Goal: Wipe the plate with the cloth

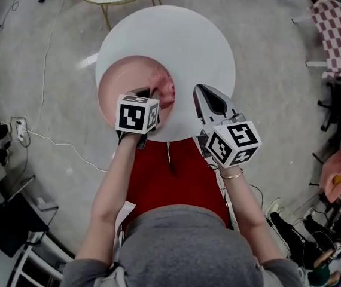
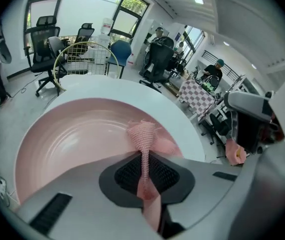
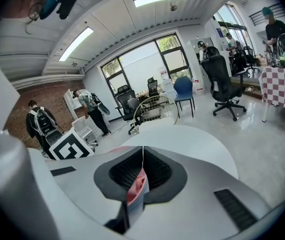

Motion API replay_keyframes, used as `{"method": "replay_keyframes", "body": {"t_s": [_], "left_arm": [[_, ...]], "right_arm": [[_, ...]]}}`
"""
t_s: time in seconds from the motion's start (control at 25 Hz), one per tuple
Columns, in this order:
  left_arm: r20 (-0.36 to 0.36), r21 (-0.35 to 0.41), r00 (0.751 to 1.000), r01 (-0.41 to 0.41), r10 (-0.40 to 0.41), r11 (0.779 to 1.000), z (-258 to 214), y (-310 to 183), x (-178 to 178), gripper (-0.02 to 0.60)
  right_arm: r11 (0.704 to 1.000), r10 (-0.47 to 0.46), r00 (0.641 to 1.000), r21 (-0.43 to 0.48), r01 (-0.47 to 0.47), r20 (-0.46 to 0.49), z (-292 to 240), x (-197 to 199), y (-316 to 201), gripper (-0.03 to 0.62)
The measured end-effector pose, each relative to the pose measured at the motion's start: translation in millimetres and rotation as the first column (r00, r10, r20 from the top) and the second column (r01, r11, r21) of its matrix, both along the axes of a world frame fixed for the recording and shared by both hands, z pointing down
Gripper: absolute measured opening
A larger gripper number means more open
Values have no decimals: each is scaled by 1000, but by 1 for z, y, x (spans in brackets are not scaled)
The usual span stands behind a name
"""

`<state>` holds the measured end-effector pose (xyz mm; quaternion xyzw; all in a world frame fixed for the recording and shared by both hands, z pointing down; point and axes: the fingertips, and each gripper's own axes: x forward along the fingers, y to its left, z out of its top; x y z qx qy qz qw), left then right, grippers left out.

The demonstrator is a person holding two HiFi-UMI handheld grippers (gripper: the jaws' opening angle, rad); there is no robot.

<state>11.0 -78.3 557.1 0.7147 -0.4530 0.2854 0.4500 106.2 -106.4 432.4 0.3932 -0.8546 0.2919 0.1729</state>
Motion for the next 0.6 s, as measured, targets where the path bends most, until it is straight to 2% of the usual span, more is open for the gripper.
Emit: {"method": "replay_keyframes", "body": {"t_s": [0.24,0.6], "left_arm": [[79,-39,991,113,-110,993,5,13,-38,35],[170,-49,952,267,-256,962,5,45,-105,35]], "right_arm": [[994,-111,994,-3,111,-1,0,-33,-4,29],[961,-276,961,-16,276,-15,5,-91,8,29]]}}
